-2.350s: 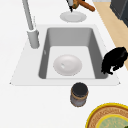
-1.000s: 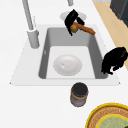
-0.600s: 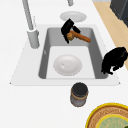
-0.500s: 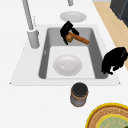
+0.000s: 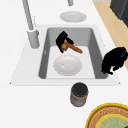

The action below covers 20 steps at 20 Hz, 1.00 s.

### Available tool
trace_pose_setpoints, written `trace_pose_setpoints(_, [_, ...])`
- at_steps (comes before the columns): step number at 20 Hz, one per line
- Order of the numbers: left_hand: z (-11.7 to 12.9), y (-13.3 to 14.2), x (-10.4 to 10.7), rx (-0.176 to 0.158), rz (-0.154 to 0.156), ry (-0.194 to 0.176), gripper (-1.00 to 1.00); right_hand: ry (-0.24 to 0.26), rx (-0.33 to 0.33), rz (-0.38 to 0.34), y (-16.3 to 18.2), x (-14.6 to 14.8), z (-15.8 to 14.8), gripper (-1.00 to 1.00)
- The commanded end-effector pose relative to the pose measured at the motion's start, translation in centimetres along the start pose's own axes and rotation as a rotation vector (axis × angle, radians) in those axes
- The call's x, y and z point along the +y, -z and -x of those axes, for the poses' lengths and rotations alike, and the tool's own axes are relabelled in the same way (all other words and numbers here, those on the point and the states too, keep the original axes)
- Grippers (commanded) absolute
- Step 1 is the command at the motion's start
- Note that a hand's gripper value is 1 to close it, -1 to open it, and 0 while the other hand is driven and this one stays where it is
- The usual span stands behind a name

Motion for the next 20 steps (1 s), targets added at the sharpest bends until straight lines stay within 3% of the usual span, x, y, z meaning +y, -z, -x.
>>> trace_pose_setpoints(1, [0.0,0.0,0.0,0.000,0.000,0.000,0.00,0.097,0.042,0.004,3.0,1.2,0.9,1.00])
trace_pose_setpoints(6, [0.0,0.0,0.0,0.000,0.000,0.000,0.00,0.100,0.042,0.017,6.6,2.6,2.2,1.00])
trace_pose_setpoints(12, [0.0,0.0,0.0,0.000,0.000,0.000,0.00,0.051,-0.015,0.065,9.1,4.6,0.2,1.00])
trace_pose_setpoints(19, [0.0,0.0,0.0,0.000,0.000,0.000,0.00,0.046,0.056,0.072,11.5,5.8,0.1,1.00])
trace_pose_setpoints(20, [0.0,0.0,0.0,0.000,0.000,0.000,0.00,0.040,0.071,0.110,10.7,6.2,-0.1,1.00])
